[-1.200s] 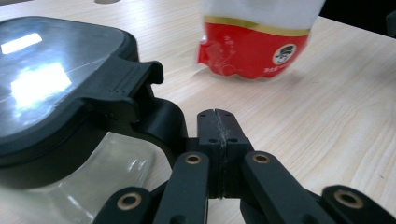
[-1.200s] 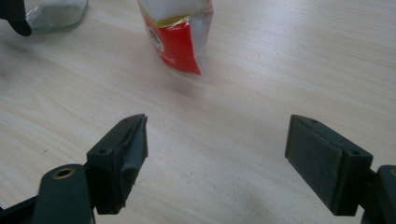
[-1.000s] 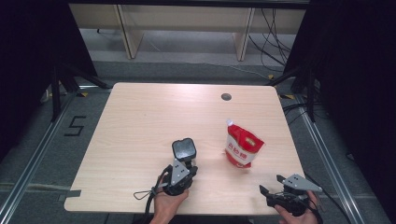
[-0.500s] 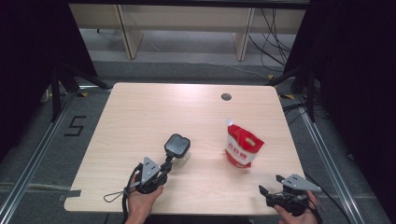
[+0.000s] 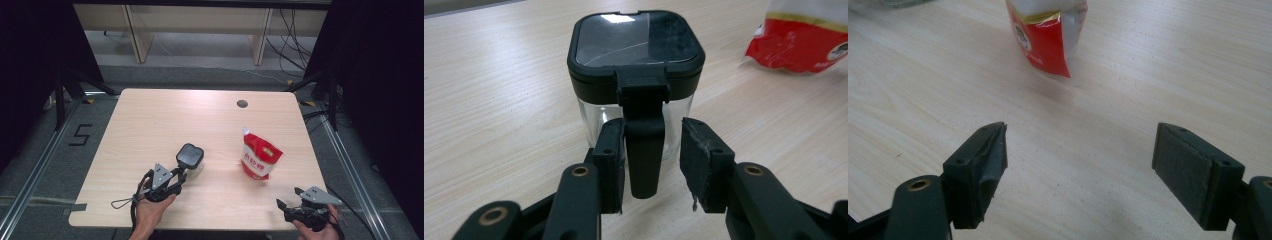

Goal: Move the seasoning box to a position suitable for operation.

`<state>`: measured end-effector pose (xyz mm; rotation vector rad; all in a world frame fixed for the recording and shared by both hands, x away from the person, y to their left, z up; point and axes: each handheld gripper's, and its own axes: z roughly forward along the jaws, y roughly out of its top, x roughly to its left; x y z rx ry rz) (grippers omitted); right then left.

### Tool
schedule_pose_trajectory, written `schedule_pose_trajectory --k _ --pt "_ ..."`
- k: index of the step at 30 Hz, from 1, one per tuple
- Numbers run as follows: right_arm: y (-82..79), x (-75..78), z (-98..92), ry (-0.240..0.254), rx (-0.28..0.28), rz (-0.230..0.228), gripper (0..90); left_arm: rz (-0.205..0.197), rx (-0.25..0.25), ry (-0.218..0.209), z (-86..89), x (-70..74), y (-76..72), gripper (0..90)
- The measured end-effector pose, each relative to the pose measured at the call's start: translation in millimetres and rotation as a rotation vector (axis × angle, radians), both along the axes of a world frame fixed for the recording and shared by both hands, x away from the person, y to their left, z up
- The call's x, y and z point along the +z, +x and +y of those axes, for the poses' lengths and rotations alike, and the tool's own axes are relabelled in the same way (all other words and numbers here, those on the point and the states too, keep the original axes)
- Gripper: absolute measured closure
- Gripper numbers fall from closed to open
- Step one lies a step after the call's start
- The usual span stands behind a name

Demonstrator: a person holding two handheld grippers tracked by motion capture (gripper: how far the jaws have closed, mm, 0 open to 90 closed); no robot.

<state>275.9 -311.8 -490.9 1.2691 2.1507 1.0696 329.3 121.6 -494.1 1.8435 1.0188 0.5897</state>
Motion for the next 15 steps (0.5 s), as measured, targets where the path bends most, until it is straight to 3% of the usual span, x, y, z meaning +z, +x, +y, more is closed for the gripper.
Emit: schedule_pose_trajectory --k 2,6,8,13,15 --pt "0.1 0.8 -0.4 -0.01 -0.003 -0.004 23.2 -0.017 0.011 0.047 -3.0 -3.2 5.8 62.5" --pt "0.8 -0.1 -0.3 -0.006 0.006 -0.001 23.4 -0.022 0.007 0.047 -4.0 -4.7 11.5 65.7" --pt "0.9 -0.1 0.0 -0.007 0.004 -0.001 23.4 -0.046 0.009 0.087 -6.4 -5.2 12.8 68.5" --pt "1.4 -0.2 0.6 -0.011 0.001 -0.006 23.7 -0.035 0.018 0.045 -4.1 -6.2 18.3 71.2" --pt "1.4 0.0 -0.5 -0.009 0.005 -0.001 23.7 -0.021 -0.002 0.033 -0.4 -5.6 20.6 71.5"
